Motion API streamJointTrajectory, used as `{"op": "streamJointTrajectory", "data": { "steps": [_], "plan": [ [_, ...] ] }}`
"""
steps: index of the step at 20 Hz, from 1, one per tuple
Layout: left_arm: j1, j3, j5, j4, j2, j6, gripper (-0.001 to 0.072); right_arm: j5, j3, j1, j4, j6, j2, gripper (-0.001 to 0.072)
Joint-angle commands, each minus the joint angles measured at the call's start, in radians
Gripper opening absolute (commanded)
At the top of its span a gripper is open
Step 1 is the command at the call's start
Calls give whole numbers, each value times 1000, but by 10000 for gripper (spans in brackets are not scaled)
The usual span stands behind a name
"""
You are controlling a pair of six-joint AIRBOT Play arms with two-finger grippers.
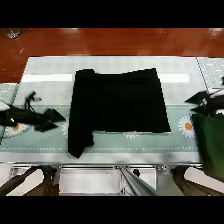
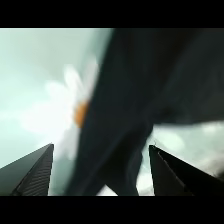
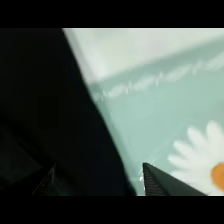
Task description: Fold the shirts.
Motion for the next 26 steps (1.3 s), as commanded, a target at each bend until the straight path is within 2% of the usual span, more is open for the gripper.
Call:
{"op": "streamJointTrajectory", "data": {
  "steps": [1, 4, 7, 8, 9, 12, 18, 21, 22, 23, 24, 26],
  "plan": [
    [13, -212, 58, -151, 36, 93, 701, -98, -270, -21, 83, -61, 125, 619],
    [-12, -276, 138, -194, 34, 115, 701, -90, -311, -21, 92, -62, 136, 619],
    [-116, -280, 185, -243, 34, 149, 681, -82, -312, 27, 53, -55, 136, 619],
    [-150, -280, 204, -265, 34, 166, 331, -76, -312, 68, 11, -36, 131, 619],
    [-172, -280, 217, -283, 35, 188, 40, -66, -312, 107, -31, -15, 121, 619],
    [-185, -280, 221, -306, 35, 205, 23, -46, -312, 217, -83, 28, 74, 619],
    [-184, -280, 221, -307, 35, 207, 23, -188, -283, 335, 48, 42, -7, 619],
    [-184, -280, 224, -311, 35, 207, 23, -229, -235, 378, 64, 83, -59, 616],
    [-184, -280, 226, -311, 35, 207, 23, -229, -222, 397, 69, 92, -77, 535],
    [-184, -280, 230, -311, 35, 207, 23, -225, -208, 422, 72, 91, -93, 340],
    [-184, -273, 229, -312, 35, 207, 23, -221, -189, 439, 71, 73, -100, 10],
    [-182, -218, 203, -312, 39, 208, 23, -192, -110, 444, 71, 63, -100, 20]
  ]
}}
